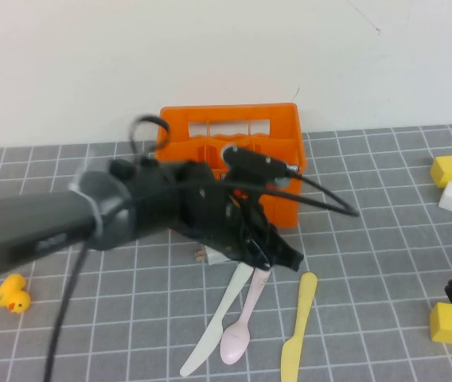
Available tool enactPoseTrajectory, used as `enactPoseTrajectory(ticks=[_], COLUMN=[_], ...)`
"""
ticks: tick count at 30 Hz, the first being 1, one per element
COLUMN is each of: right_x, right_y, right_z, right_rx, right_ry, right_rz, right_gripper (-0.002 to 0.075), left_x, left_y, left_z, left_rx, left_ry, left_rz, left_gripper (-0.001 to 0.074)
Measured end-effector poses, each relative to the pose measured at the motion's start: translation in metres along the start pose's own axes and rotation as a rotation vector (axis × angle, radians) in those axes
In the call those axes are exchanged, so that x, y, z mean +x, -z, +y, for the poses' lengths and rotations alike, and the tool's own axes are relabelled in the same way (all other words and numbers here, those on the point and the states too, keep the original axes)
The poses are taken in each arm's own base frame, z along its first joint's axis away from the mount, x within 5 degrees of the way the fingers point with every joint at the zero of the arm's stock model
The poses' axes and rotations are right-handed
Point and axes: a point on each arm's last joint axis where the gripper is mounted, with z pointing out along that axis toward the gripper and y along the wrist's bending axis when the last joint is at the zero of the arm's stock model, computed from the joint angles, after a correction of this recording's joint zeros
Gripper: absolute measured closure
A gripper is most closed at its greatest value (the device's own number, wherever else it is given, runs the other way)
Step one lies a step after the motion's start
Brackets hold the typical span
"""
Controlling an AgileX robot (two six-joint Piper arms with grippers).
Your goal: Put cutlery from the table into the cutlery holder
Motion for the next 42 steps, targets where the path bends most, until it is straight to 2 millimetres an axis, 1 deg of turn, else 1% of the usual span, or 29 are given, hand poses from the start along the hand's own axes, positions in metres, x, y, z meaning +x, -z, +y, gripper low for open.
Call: enactPoseTrajectory(ticks=[2, 4, 6, 8, 11, 13, 16, 19, 22, 27, 34, 37, 38, 42], right_x=[0.000, 0.000, 0.001, 0.001, 0.001, 0.001, 0.001, 0.001, 0.002, 0.002, 0.002, 0.002, 0.002, 0.002], right_y=[0.000, 0.000, 0.000, 0.000, 0.000, 0.000, 0.000, 0.000, 0.000, 0.000, 0.000, 0.000, 0.000, 0.000], right_z=[0.000, 0.000, 0.000, 0.000, 0.000, 0.000, 0.001, 0.003, 0.006, 0.008, 0.008, 0.008, 0.008, 0.008], right_rx=[0.000, 0.001, 0.001, 0.001, 0.001, 0.000, -0.014, -0.035, -0.067, -0.088, -0.090, -0.091, -0.091, -0.091], right_ry=[0.002, 0.005, 0.007, 0.008, 0.011, 0.011, 0.011, 0.016, 0.022, 0.023, 0.023, 0.023, 0.023, 0.023], right_rz=[0.002, 0.005, 0.006, 0.007, 0.009, 0.009, 0.011, 0.013, 0.017, 0.021, 0.021, 0.022, 0.022, 0.022], right_gripper=[0.0729, 0.0729, 0.0729, 0.0729, 0.0729, 0.0729, 0.0729, 0.0729, 0.0729, 0.0729, 0.0729, 0.0729, 0.0729, 0.0729], left_x=[0.005, 0.008, 0.007, 0.005, 0.001, -0.002, -0.002, -0.001, -0.003, -0.003, -0.002, -0.001, -0.001, 0.000], left_y=[-0.013, -0.020, -0.025, -0.027, -0.031, -0.035, -0.043, -0.049, -0.051, -0.052, -0.053, -0.053, -0.053, -0.052], left_z=[0.002, 0.005, 0.006, 0.006, 0.005, 0.005, 0.006, 0.005, 0.005, 0.006, 0.008, 0.008, 0.008, 0.007], left_rx=[-0.016, -0.028, -0.031, -0.029, -0.022, -0.018, -0.008, 0.001, 0.001, -0.009, -0.020, -0.016, -0.015, -0.012], left_ry=[0.025, 0.028, 0.021, 0.005, -0.030, -0.061, -0.082, -0.099, -0.107, -0.125, -0.144, -0.145, -0.145, -0.147], left_rz=[0.019, 0.034, 0.047, 0.070, 0.118, 0.146, 0.193, 0.232, 0.235, 0.242, 0.257, 0.276, 0.280, 0.297], left_gripper=[0.0724, 0.0694, 0.0630, 0.0542, 0.0385, 0.0328, 0.0297, 0.0297, 0.0319, 0.0422, 0.0482, 0.0556, 0.0568, 0.0568])
